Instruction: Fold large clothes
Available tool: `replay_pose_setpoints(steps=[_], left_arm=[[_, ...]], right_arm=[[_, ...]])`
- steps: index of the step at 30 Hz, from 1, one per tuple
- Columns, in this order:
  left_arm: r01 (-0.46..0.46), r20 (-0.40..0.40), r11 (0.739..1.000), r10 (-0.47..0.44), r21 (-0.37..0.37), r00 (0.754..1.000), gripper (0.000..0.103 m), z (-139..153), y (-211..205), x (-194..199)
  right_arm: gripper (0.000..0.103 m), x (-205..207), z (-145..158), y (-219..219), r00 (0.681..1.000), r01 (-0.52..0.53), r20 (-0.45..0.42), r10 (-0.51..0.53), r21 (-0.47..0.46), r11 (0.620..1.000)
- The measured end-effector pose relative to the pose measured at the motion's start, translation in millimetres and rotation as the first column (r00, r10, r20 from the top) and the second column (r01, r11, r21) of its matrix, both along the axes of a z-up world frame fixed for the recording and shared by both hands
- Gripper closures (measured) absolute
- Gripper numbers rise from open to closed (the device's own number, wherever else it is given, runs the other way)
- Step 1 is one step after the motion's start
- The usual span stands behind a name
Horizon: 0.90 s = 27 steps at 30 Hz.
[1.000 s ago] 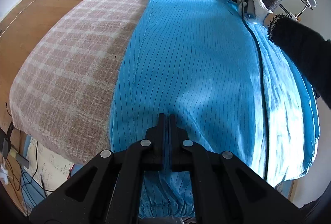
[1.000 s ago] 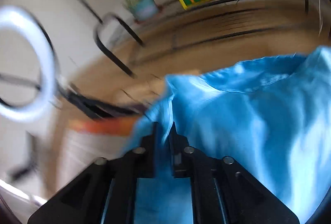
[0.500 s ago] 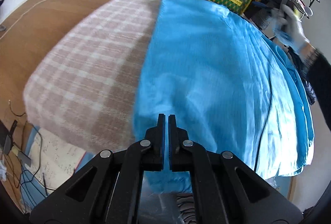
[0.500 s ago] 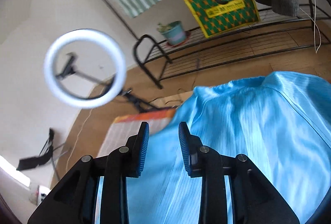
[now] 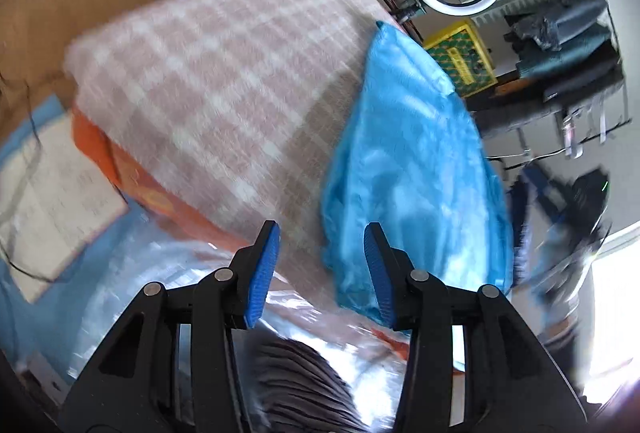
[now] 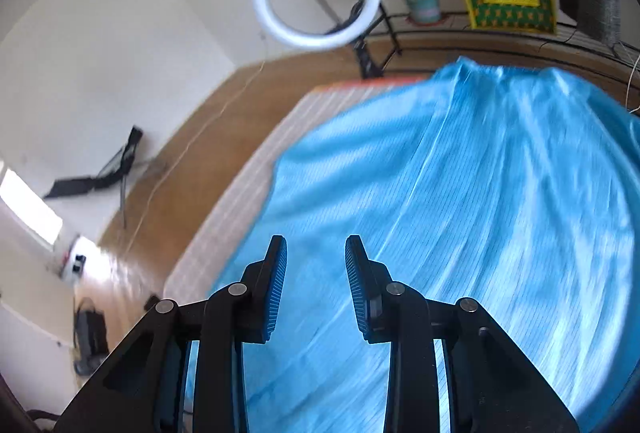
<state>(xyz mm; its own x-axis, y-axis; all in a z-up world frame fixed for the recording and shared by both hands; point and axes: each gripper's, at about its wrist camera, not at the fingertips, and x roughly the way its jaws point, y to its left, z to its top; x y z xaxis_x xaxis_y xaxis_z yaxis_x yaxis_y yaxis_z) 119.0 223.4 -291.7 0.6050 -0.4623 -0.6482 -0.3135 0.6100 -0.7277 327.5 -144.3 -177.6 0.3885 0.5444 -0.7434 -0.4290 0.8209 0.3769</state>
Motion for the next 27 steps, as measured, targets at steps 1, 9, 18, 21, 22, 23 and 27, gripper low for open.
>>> replay_pose_setpoints(steps=[1,9,18,21,22,23,27], left_arm=[[0.012,-0.001,0.999,-0.012,-0.034,1.0,0.059,-2.0,-3.0,1.9],[0.112,-0.046,0.994,-0.112,0.011,0.993,0.057,-8.8,-39.0,15.1],[0.172,-0.114,0.971,-0.154,0.164,0.981,0.082,-9.2,-49.4,-2.1],[0.146,-0.108,0.97,-0.127,0.196,0.986,0.08,-3.8,-46.5,-5.2],[0.126,-0.096,0.975,-0.11,0.185,0.989,0.07,-2.0,-43.7,-4.4],[0.106,-0.08,0.98,-0.093,0.171,0.992,0.063,-0.1,-39.0,-3.7],[0.052,-0.032,0.988,-0.047,0.147,0.998,0.049,4.8,-31.7,6.7]], right_arm=[[0.074,-11.4,-6.9,6.0,1.0,-0.021,-0.006,0.021,-0.018,1.0],[0.074,-77.8,-67.6,68.9,0.978,-0.194,-0.098,0.183,-0.118,0.974],[0.073,-127.8,-124.0,125.2,0.917,-0.376,-0.21,0.339,-0.174,0.91],[0.073,-139.2,-117.9,130.2,0.901,-0.423,-0.196,0.387,-0.2,0.884],[0.073,-138.9,-114.5,129.4,0.895,-0.433,-0.202,0.397,-0.187,0.882],[0.073,-139.4,-111.2,128.4,0.893,-0.438,-0.201,0.402,-0.182,0.88],[0.073,-134.3,-91.9,120.4,0.91,-0.407,-0.164,0.382,-0.165,0.898]])
